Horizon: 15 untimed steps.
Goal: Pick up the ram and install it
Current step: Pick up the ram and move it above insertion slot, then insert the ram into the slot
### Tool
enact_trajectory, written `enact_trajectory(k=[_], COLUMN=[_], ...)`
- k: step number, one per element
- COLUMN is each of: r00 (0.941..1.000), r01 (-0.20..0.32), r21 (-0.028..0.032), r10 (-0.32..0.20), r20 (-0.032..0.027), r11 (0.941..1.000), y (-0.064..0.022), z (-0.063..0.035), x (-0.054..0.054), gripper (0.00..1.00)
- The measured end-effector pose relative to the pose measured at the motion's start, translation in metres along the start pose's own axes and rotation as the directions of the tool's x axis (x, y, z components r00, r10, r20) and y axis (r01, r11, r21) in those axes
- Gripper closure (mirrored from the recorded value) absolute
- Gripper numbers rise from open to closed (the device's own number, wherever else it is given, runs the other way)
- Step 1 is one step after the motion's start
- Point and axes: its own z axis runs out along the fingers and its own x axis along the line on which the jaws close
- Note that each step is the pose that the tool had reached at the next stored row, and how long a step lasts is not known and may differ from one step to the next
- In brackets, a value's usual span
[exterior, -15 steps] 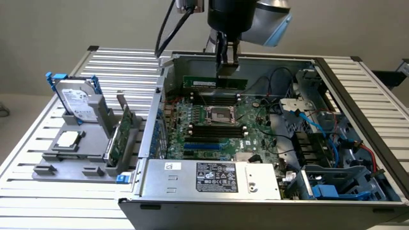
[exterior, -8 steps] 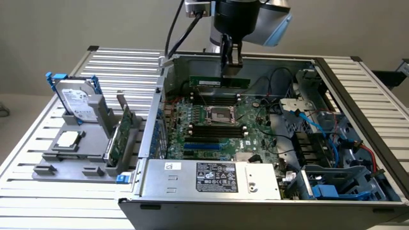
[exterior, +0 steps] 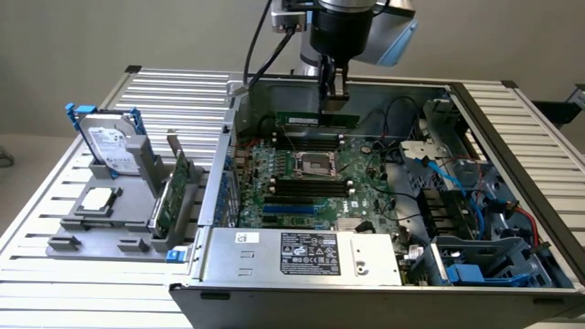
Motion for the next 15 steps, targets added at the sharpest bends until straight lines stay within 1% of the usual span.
enact_trajectory(k=[1, 3, 15], r00=[1.0000, 1.0000, 1.0000], r01=[0.000, 0.000, 0.000], r21=[0.0003, 0.0002, 0.0002], r10=[0.000, 0.000, 0.000], r20=[-0.0002, -0.0052, -0.0054], r11=[1.0000, 1.0000, 1.0000], y=[-0.0006, -0.0008, -0.0008], z=[0.0013, 0.0017, 0.0017], x=[-0.0011, -0.0015, -0.0015], gripper=[0.86, 0.86, 0.86])
